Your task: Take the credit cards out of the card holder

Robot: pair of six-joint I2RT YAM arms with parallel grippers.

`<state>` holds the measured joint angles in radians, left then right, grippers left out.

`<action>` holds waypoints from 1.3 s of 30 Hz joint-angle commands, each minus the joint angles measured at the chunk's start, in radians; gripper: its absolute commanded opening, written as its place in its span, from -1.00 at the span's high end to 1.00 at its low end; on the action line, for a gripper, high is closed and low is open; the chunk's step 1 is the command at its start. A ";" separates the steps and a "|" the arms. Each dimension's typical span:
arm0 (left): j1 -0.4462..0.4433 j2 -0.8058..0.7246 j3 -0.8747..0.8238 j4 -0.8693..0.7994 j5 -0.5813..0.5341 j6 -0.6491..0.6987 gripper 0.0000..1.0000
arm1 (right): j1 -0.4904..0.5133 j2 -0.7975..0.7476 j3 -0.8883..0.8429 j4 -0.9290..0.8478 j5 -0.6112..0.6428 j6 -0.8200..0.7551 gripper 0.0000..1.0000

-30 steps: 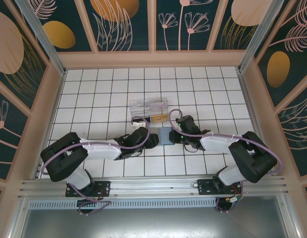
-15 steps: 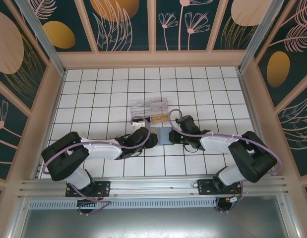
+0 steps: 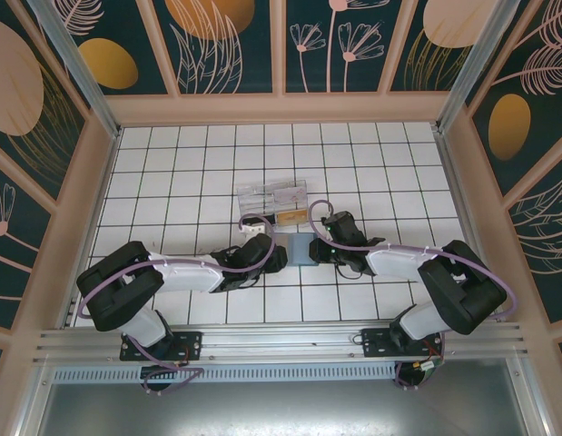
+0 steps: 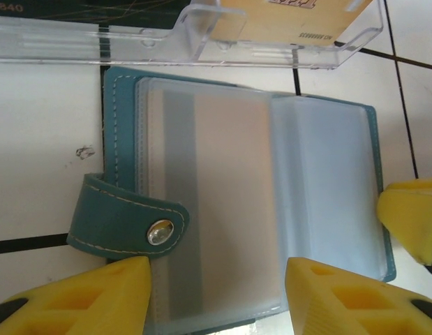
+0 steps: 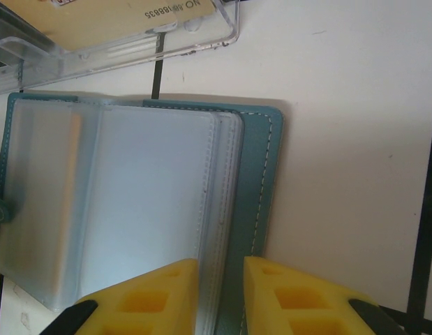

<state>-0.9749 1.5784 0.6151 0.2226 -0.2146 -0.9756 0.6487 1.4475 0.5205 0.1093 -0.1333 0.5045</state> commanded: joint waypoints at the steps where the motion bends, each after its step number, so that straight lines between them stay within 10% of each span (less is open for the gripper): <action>1: 0.004 0.014 -0.001 -0.048 -0.025 -0.017 -0.09 | -0.005 0.009 0.001 0.013 -0.019 -0.001 0.48; 27: 0.004 0.014 -0.020 0.124 0.116 0.035 -0.13 | -0.005 0.022 -0.001 0.017 -0.020 0.002 0.47; 34: 0.004 0.023 -0.016 0.135 0.138 0.045 -0.90 | -0.006 0.027 0.000 0.020 -0.025 0.002 0.47; 39: 0.004 0.020 -0.021 0.156 0.158 0.046 -0.97 | -0.005 0.028 -0.001 0.019 -0.026 0.003 0.47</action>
<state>-0.9707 1.5978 0.6060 0.3630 -0.0864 -0.9356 0.6483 1.4578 0.5205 0.1249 -0.1371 0.5045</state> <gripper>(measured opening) 0.985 0.266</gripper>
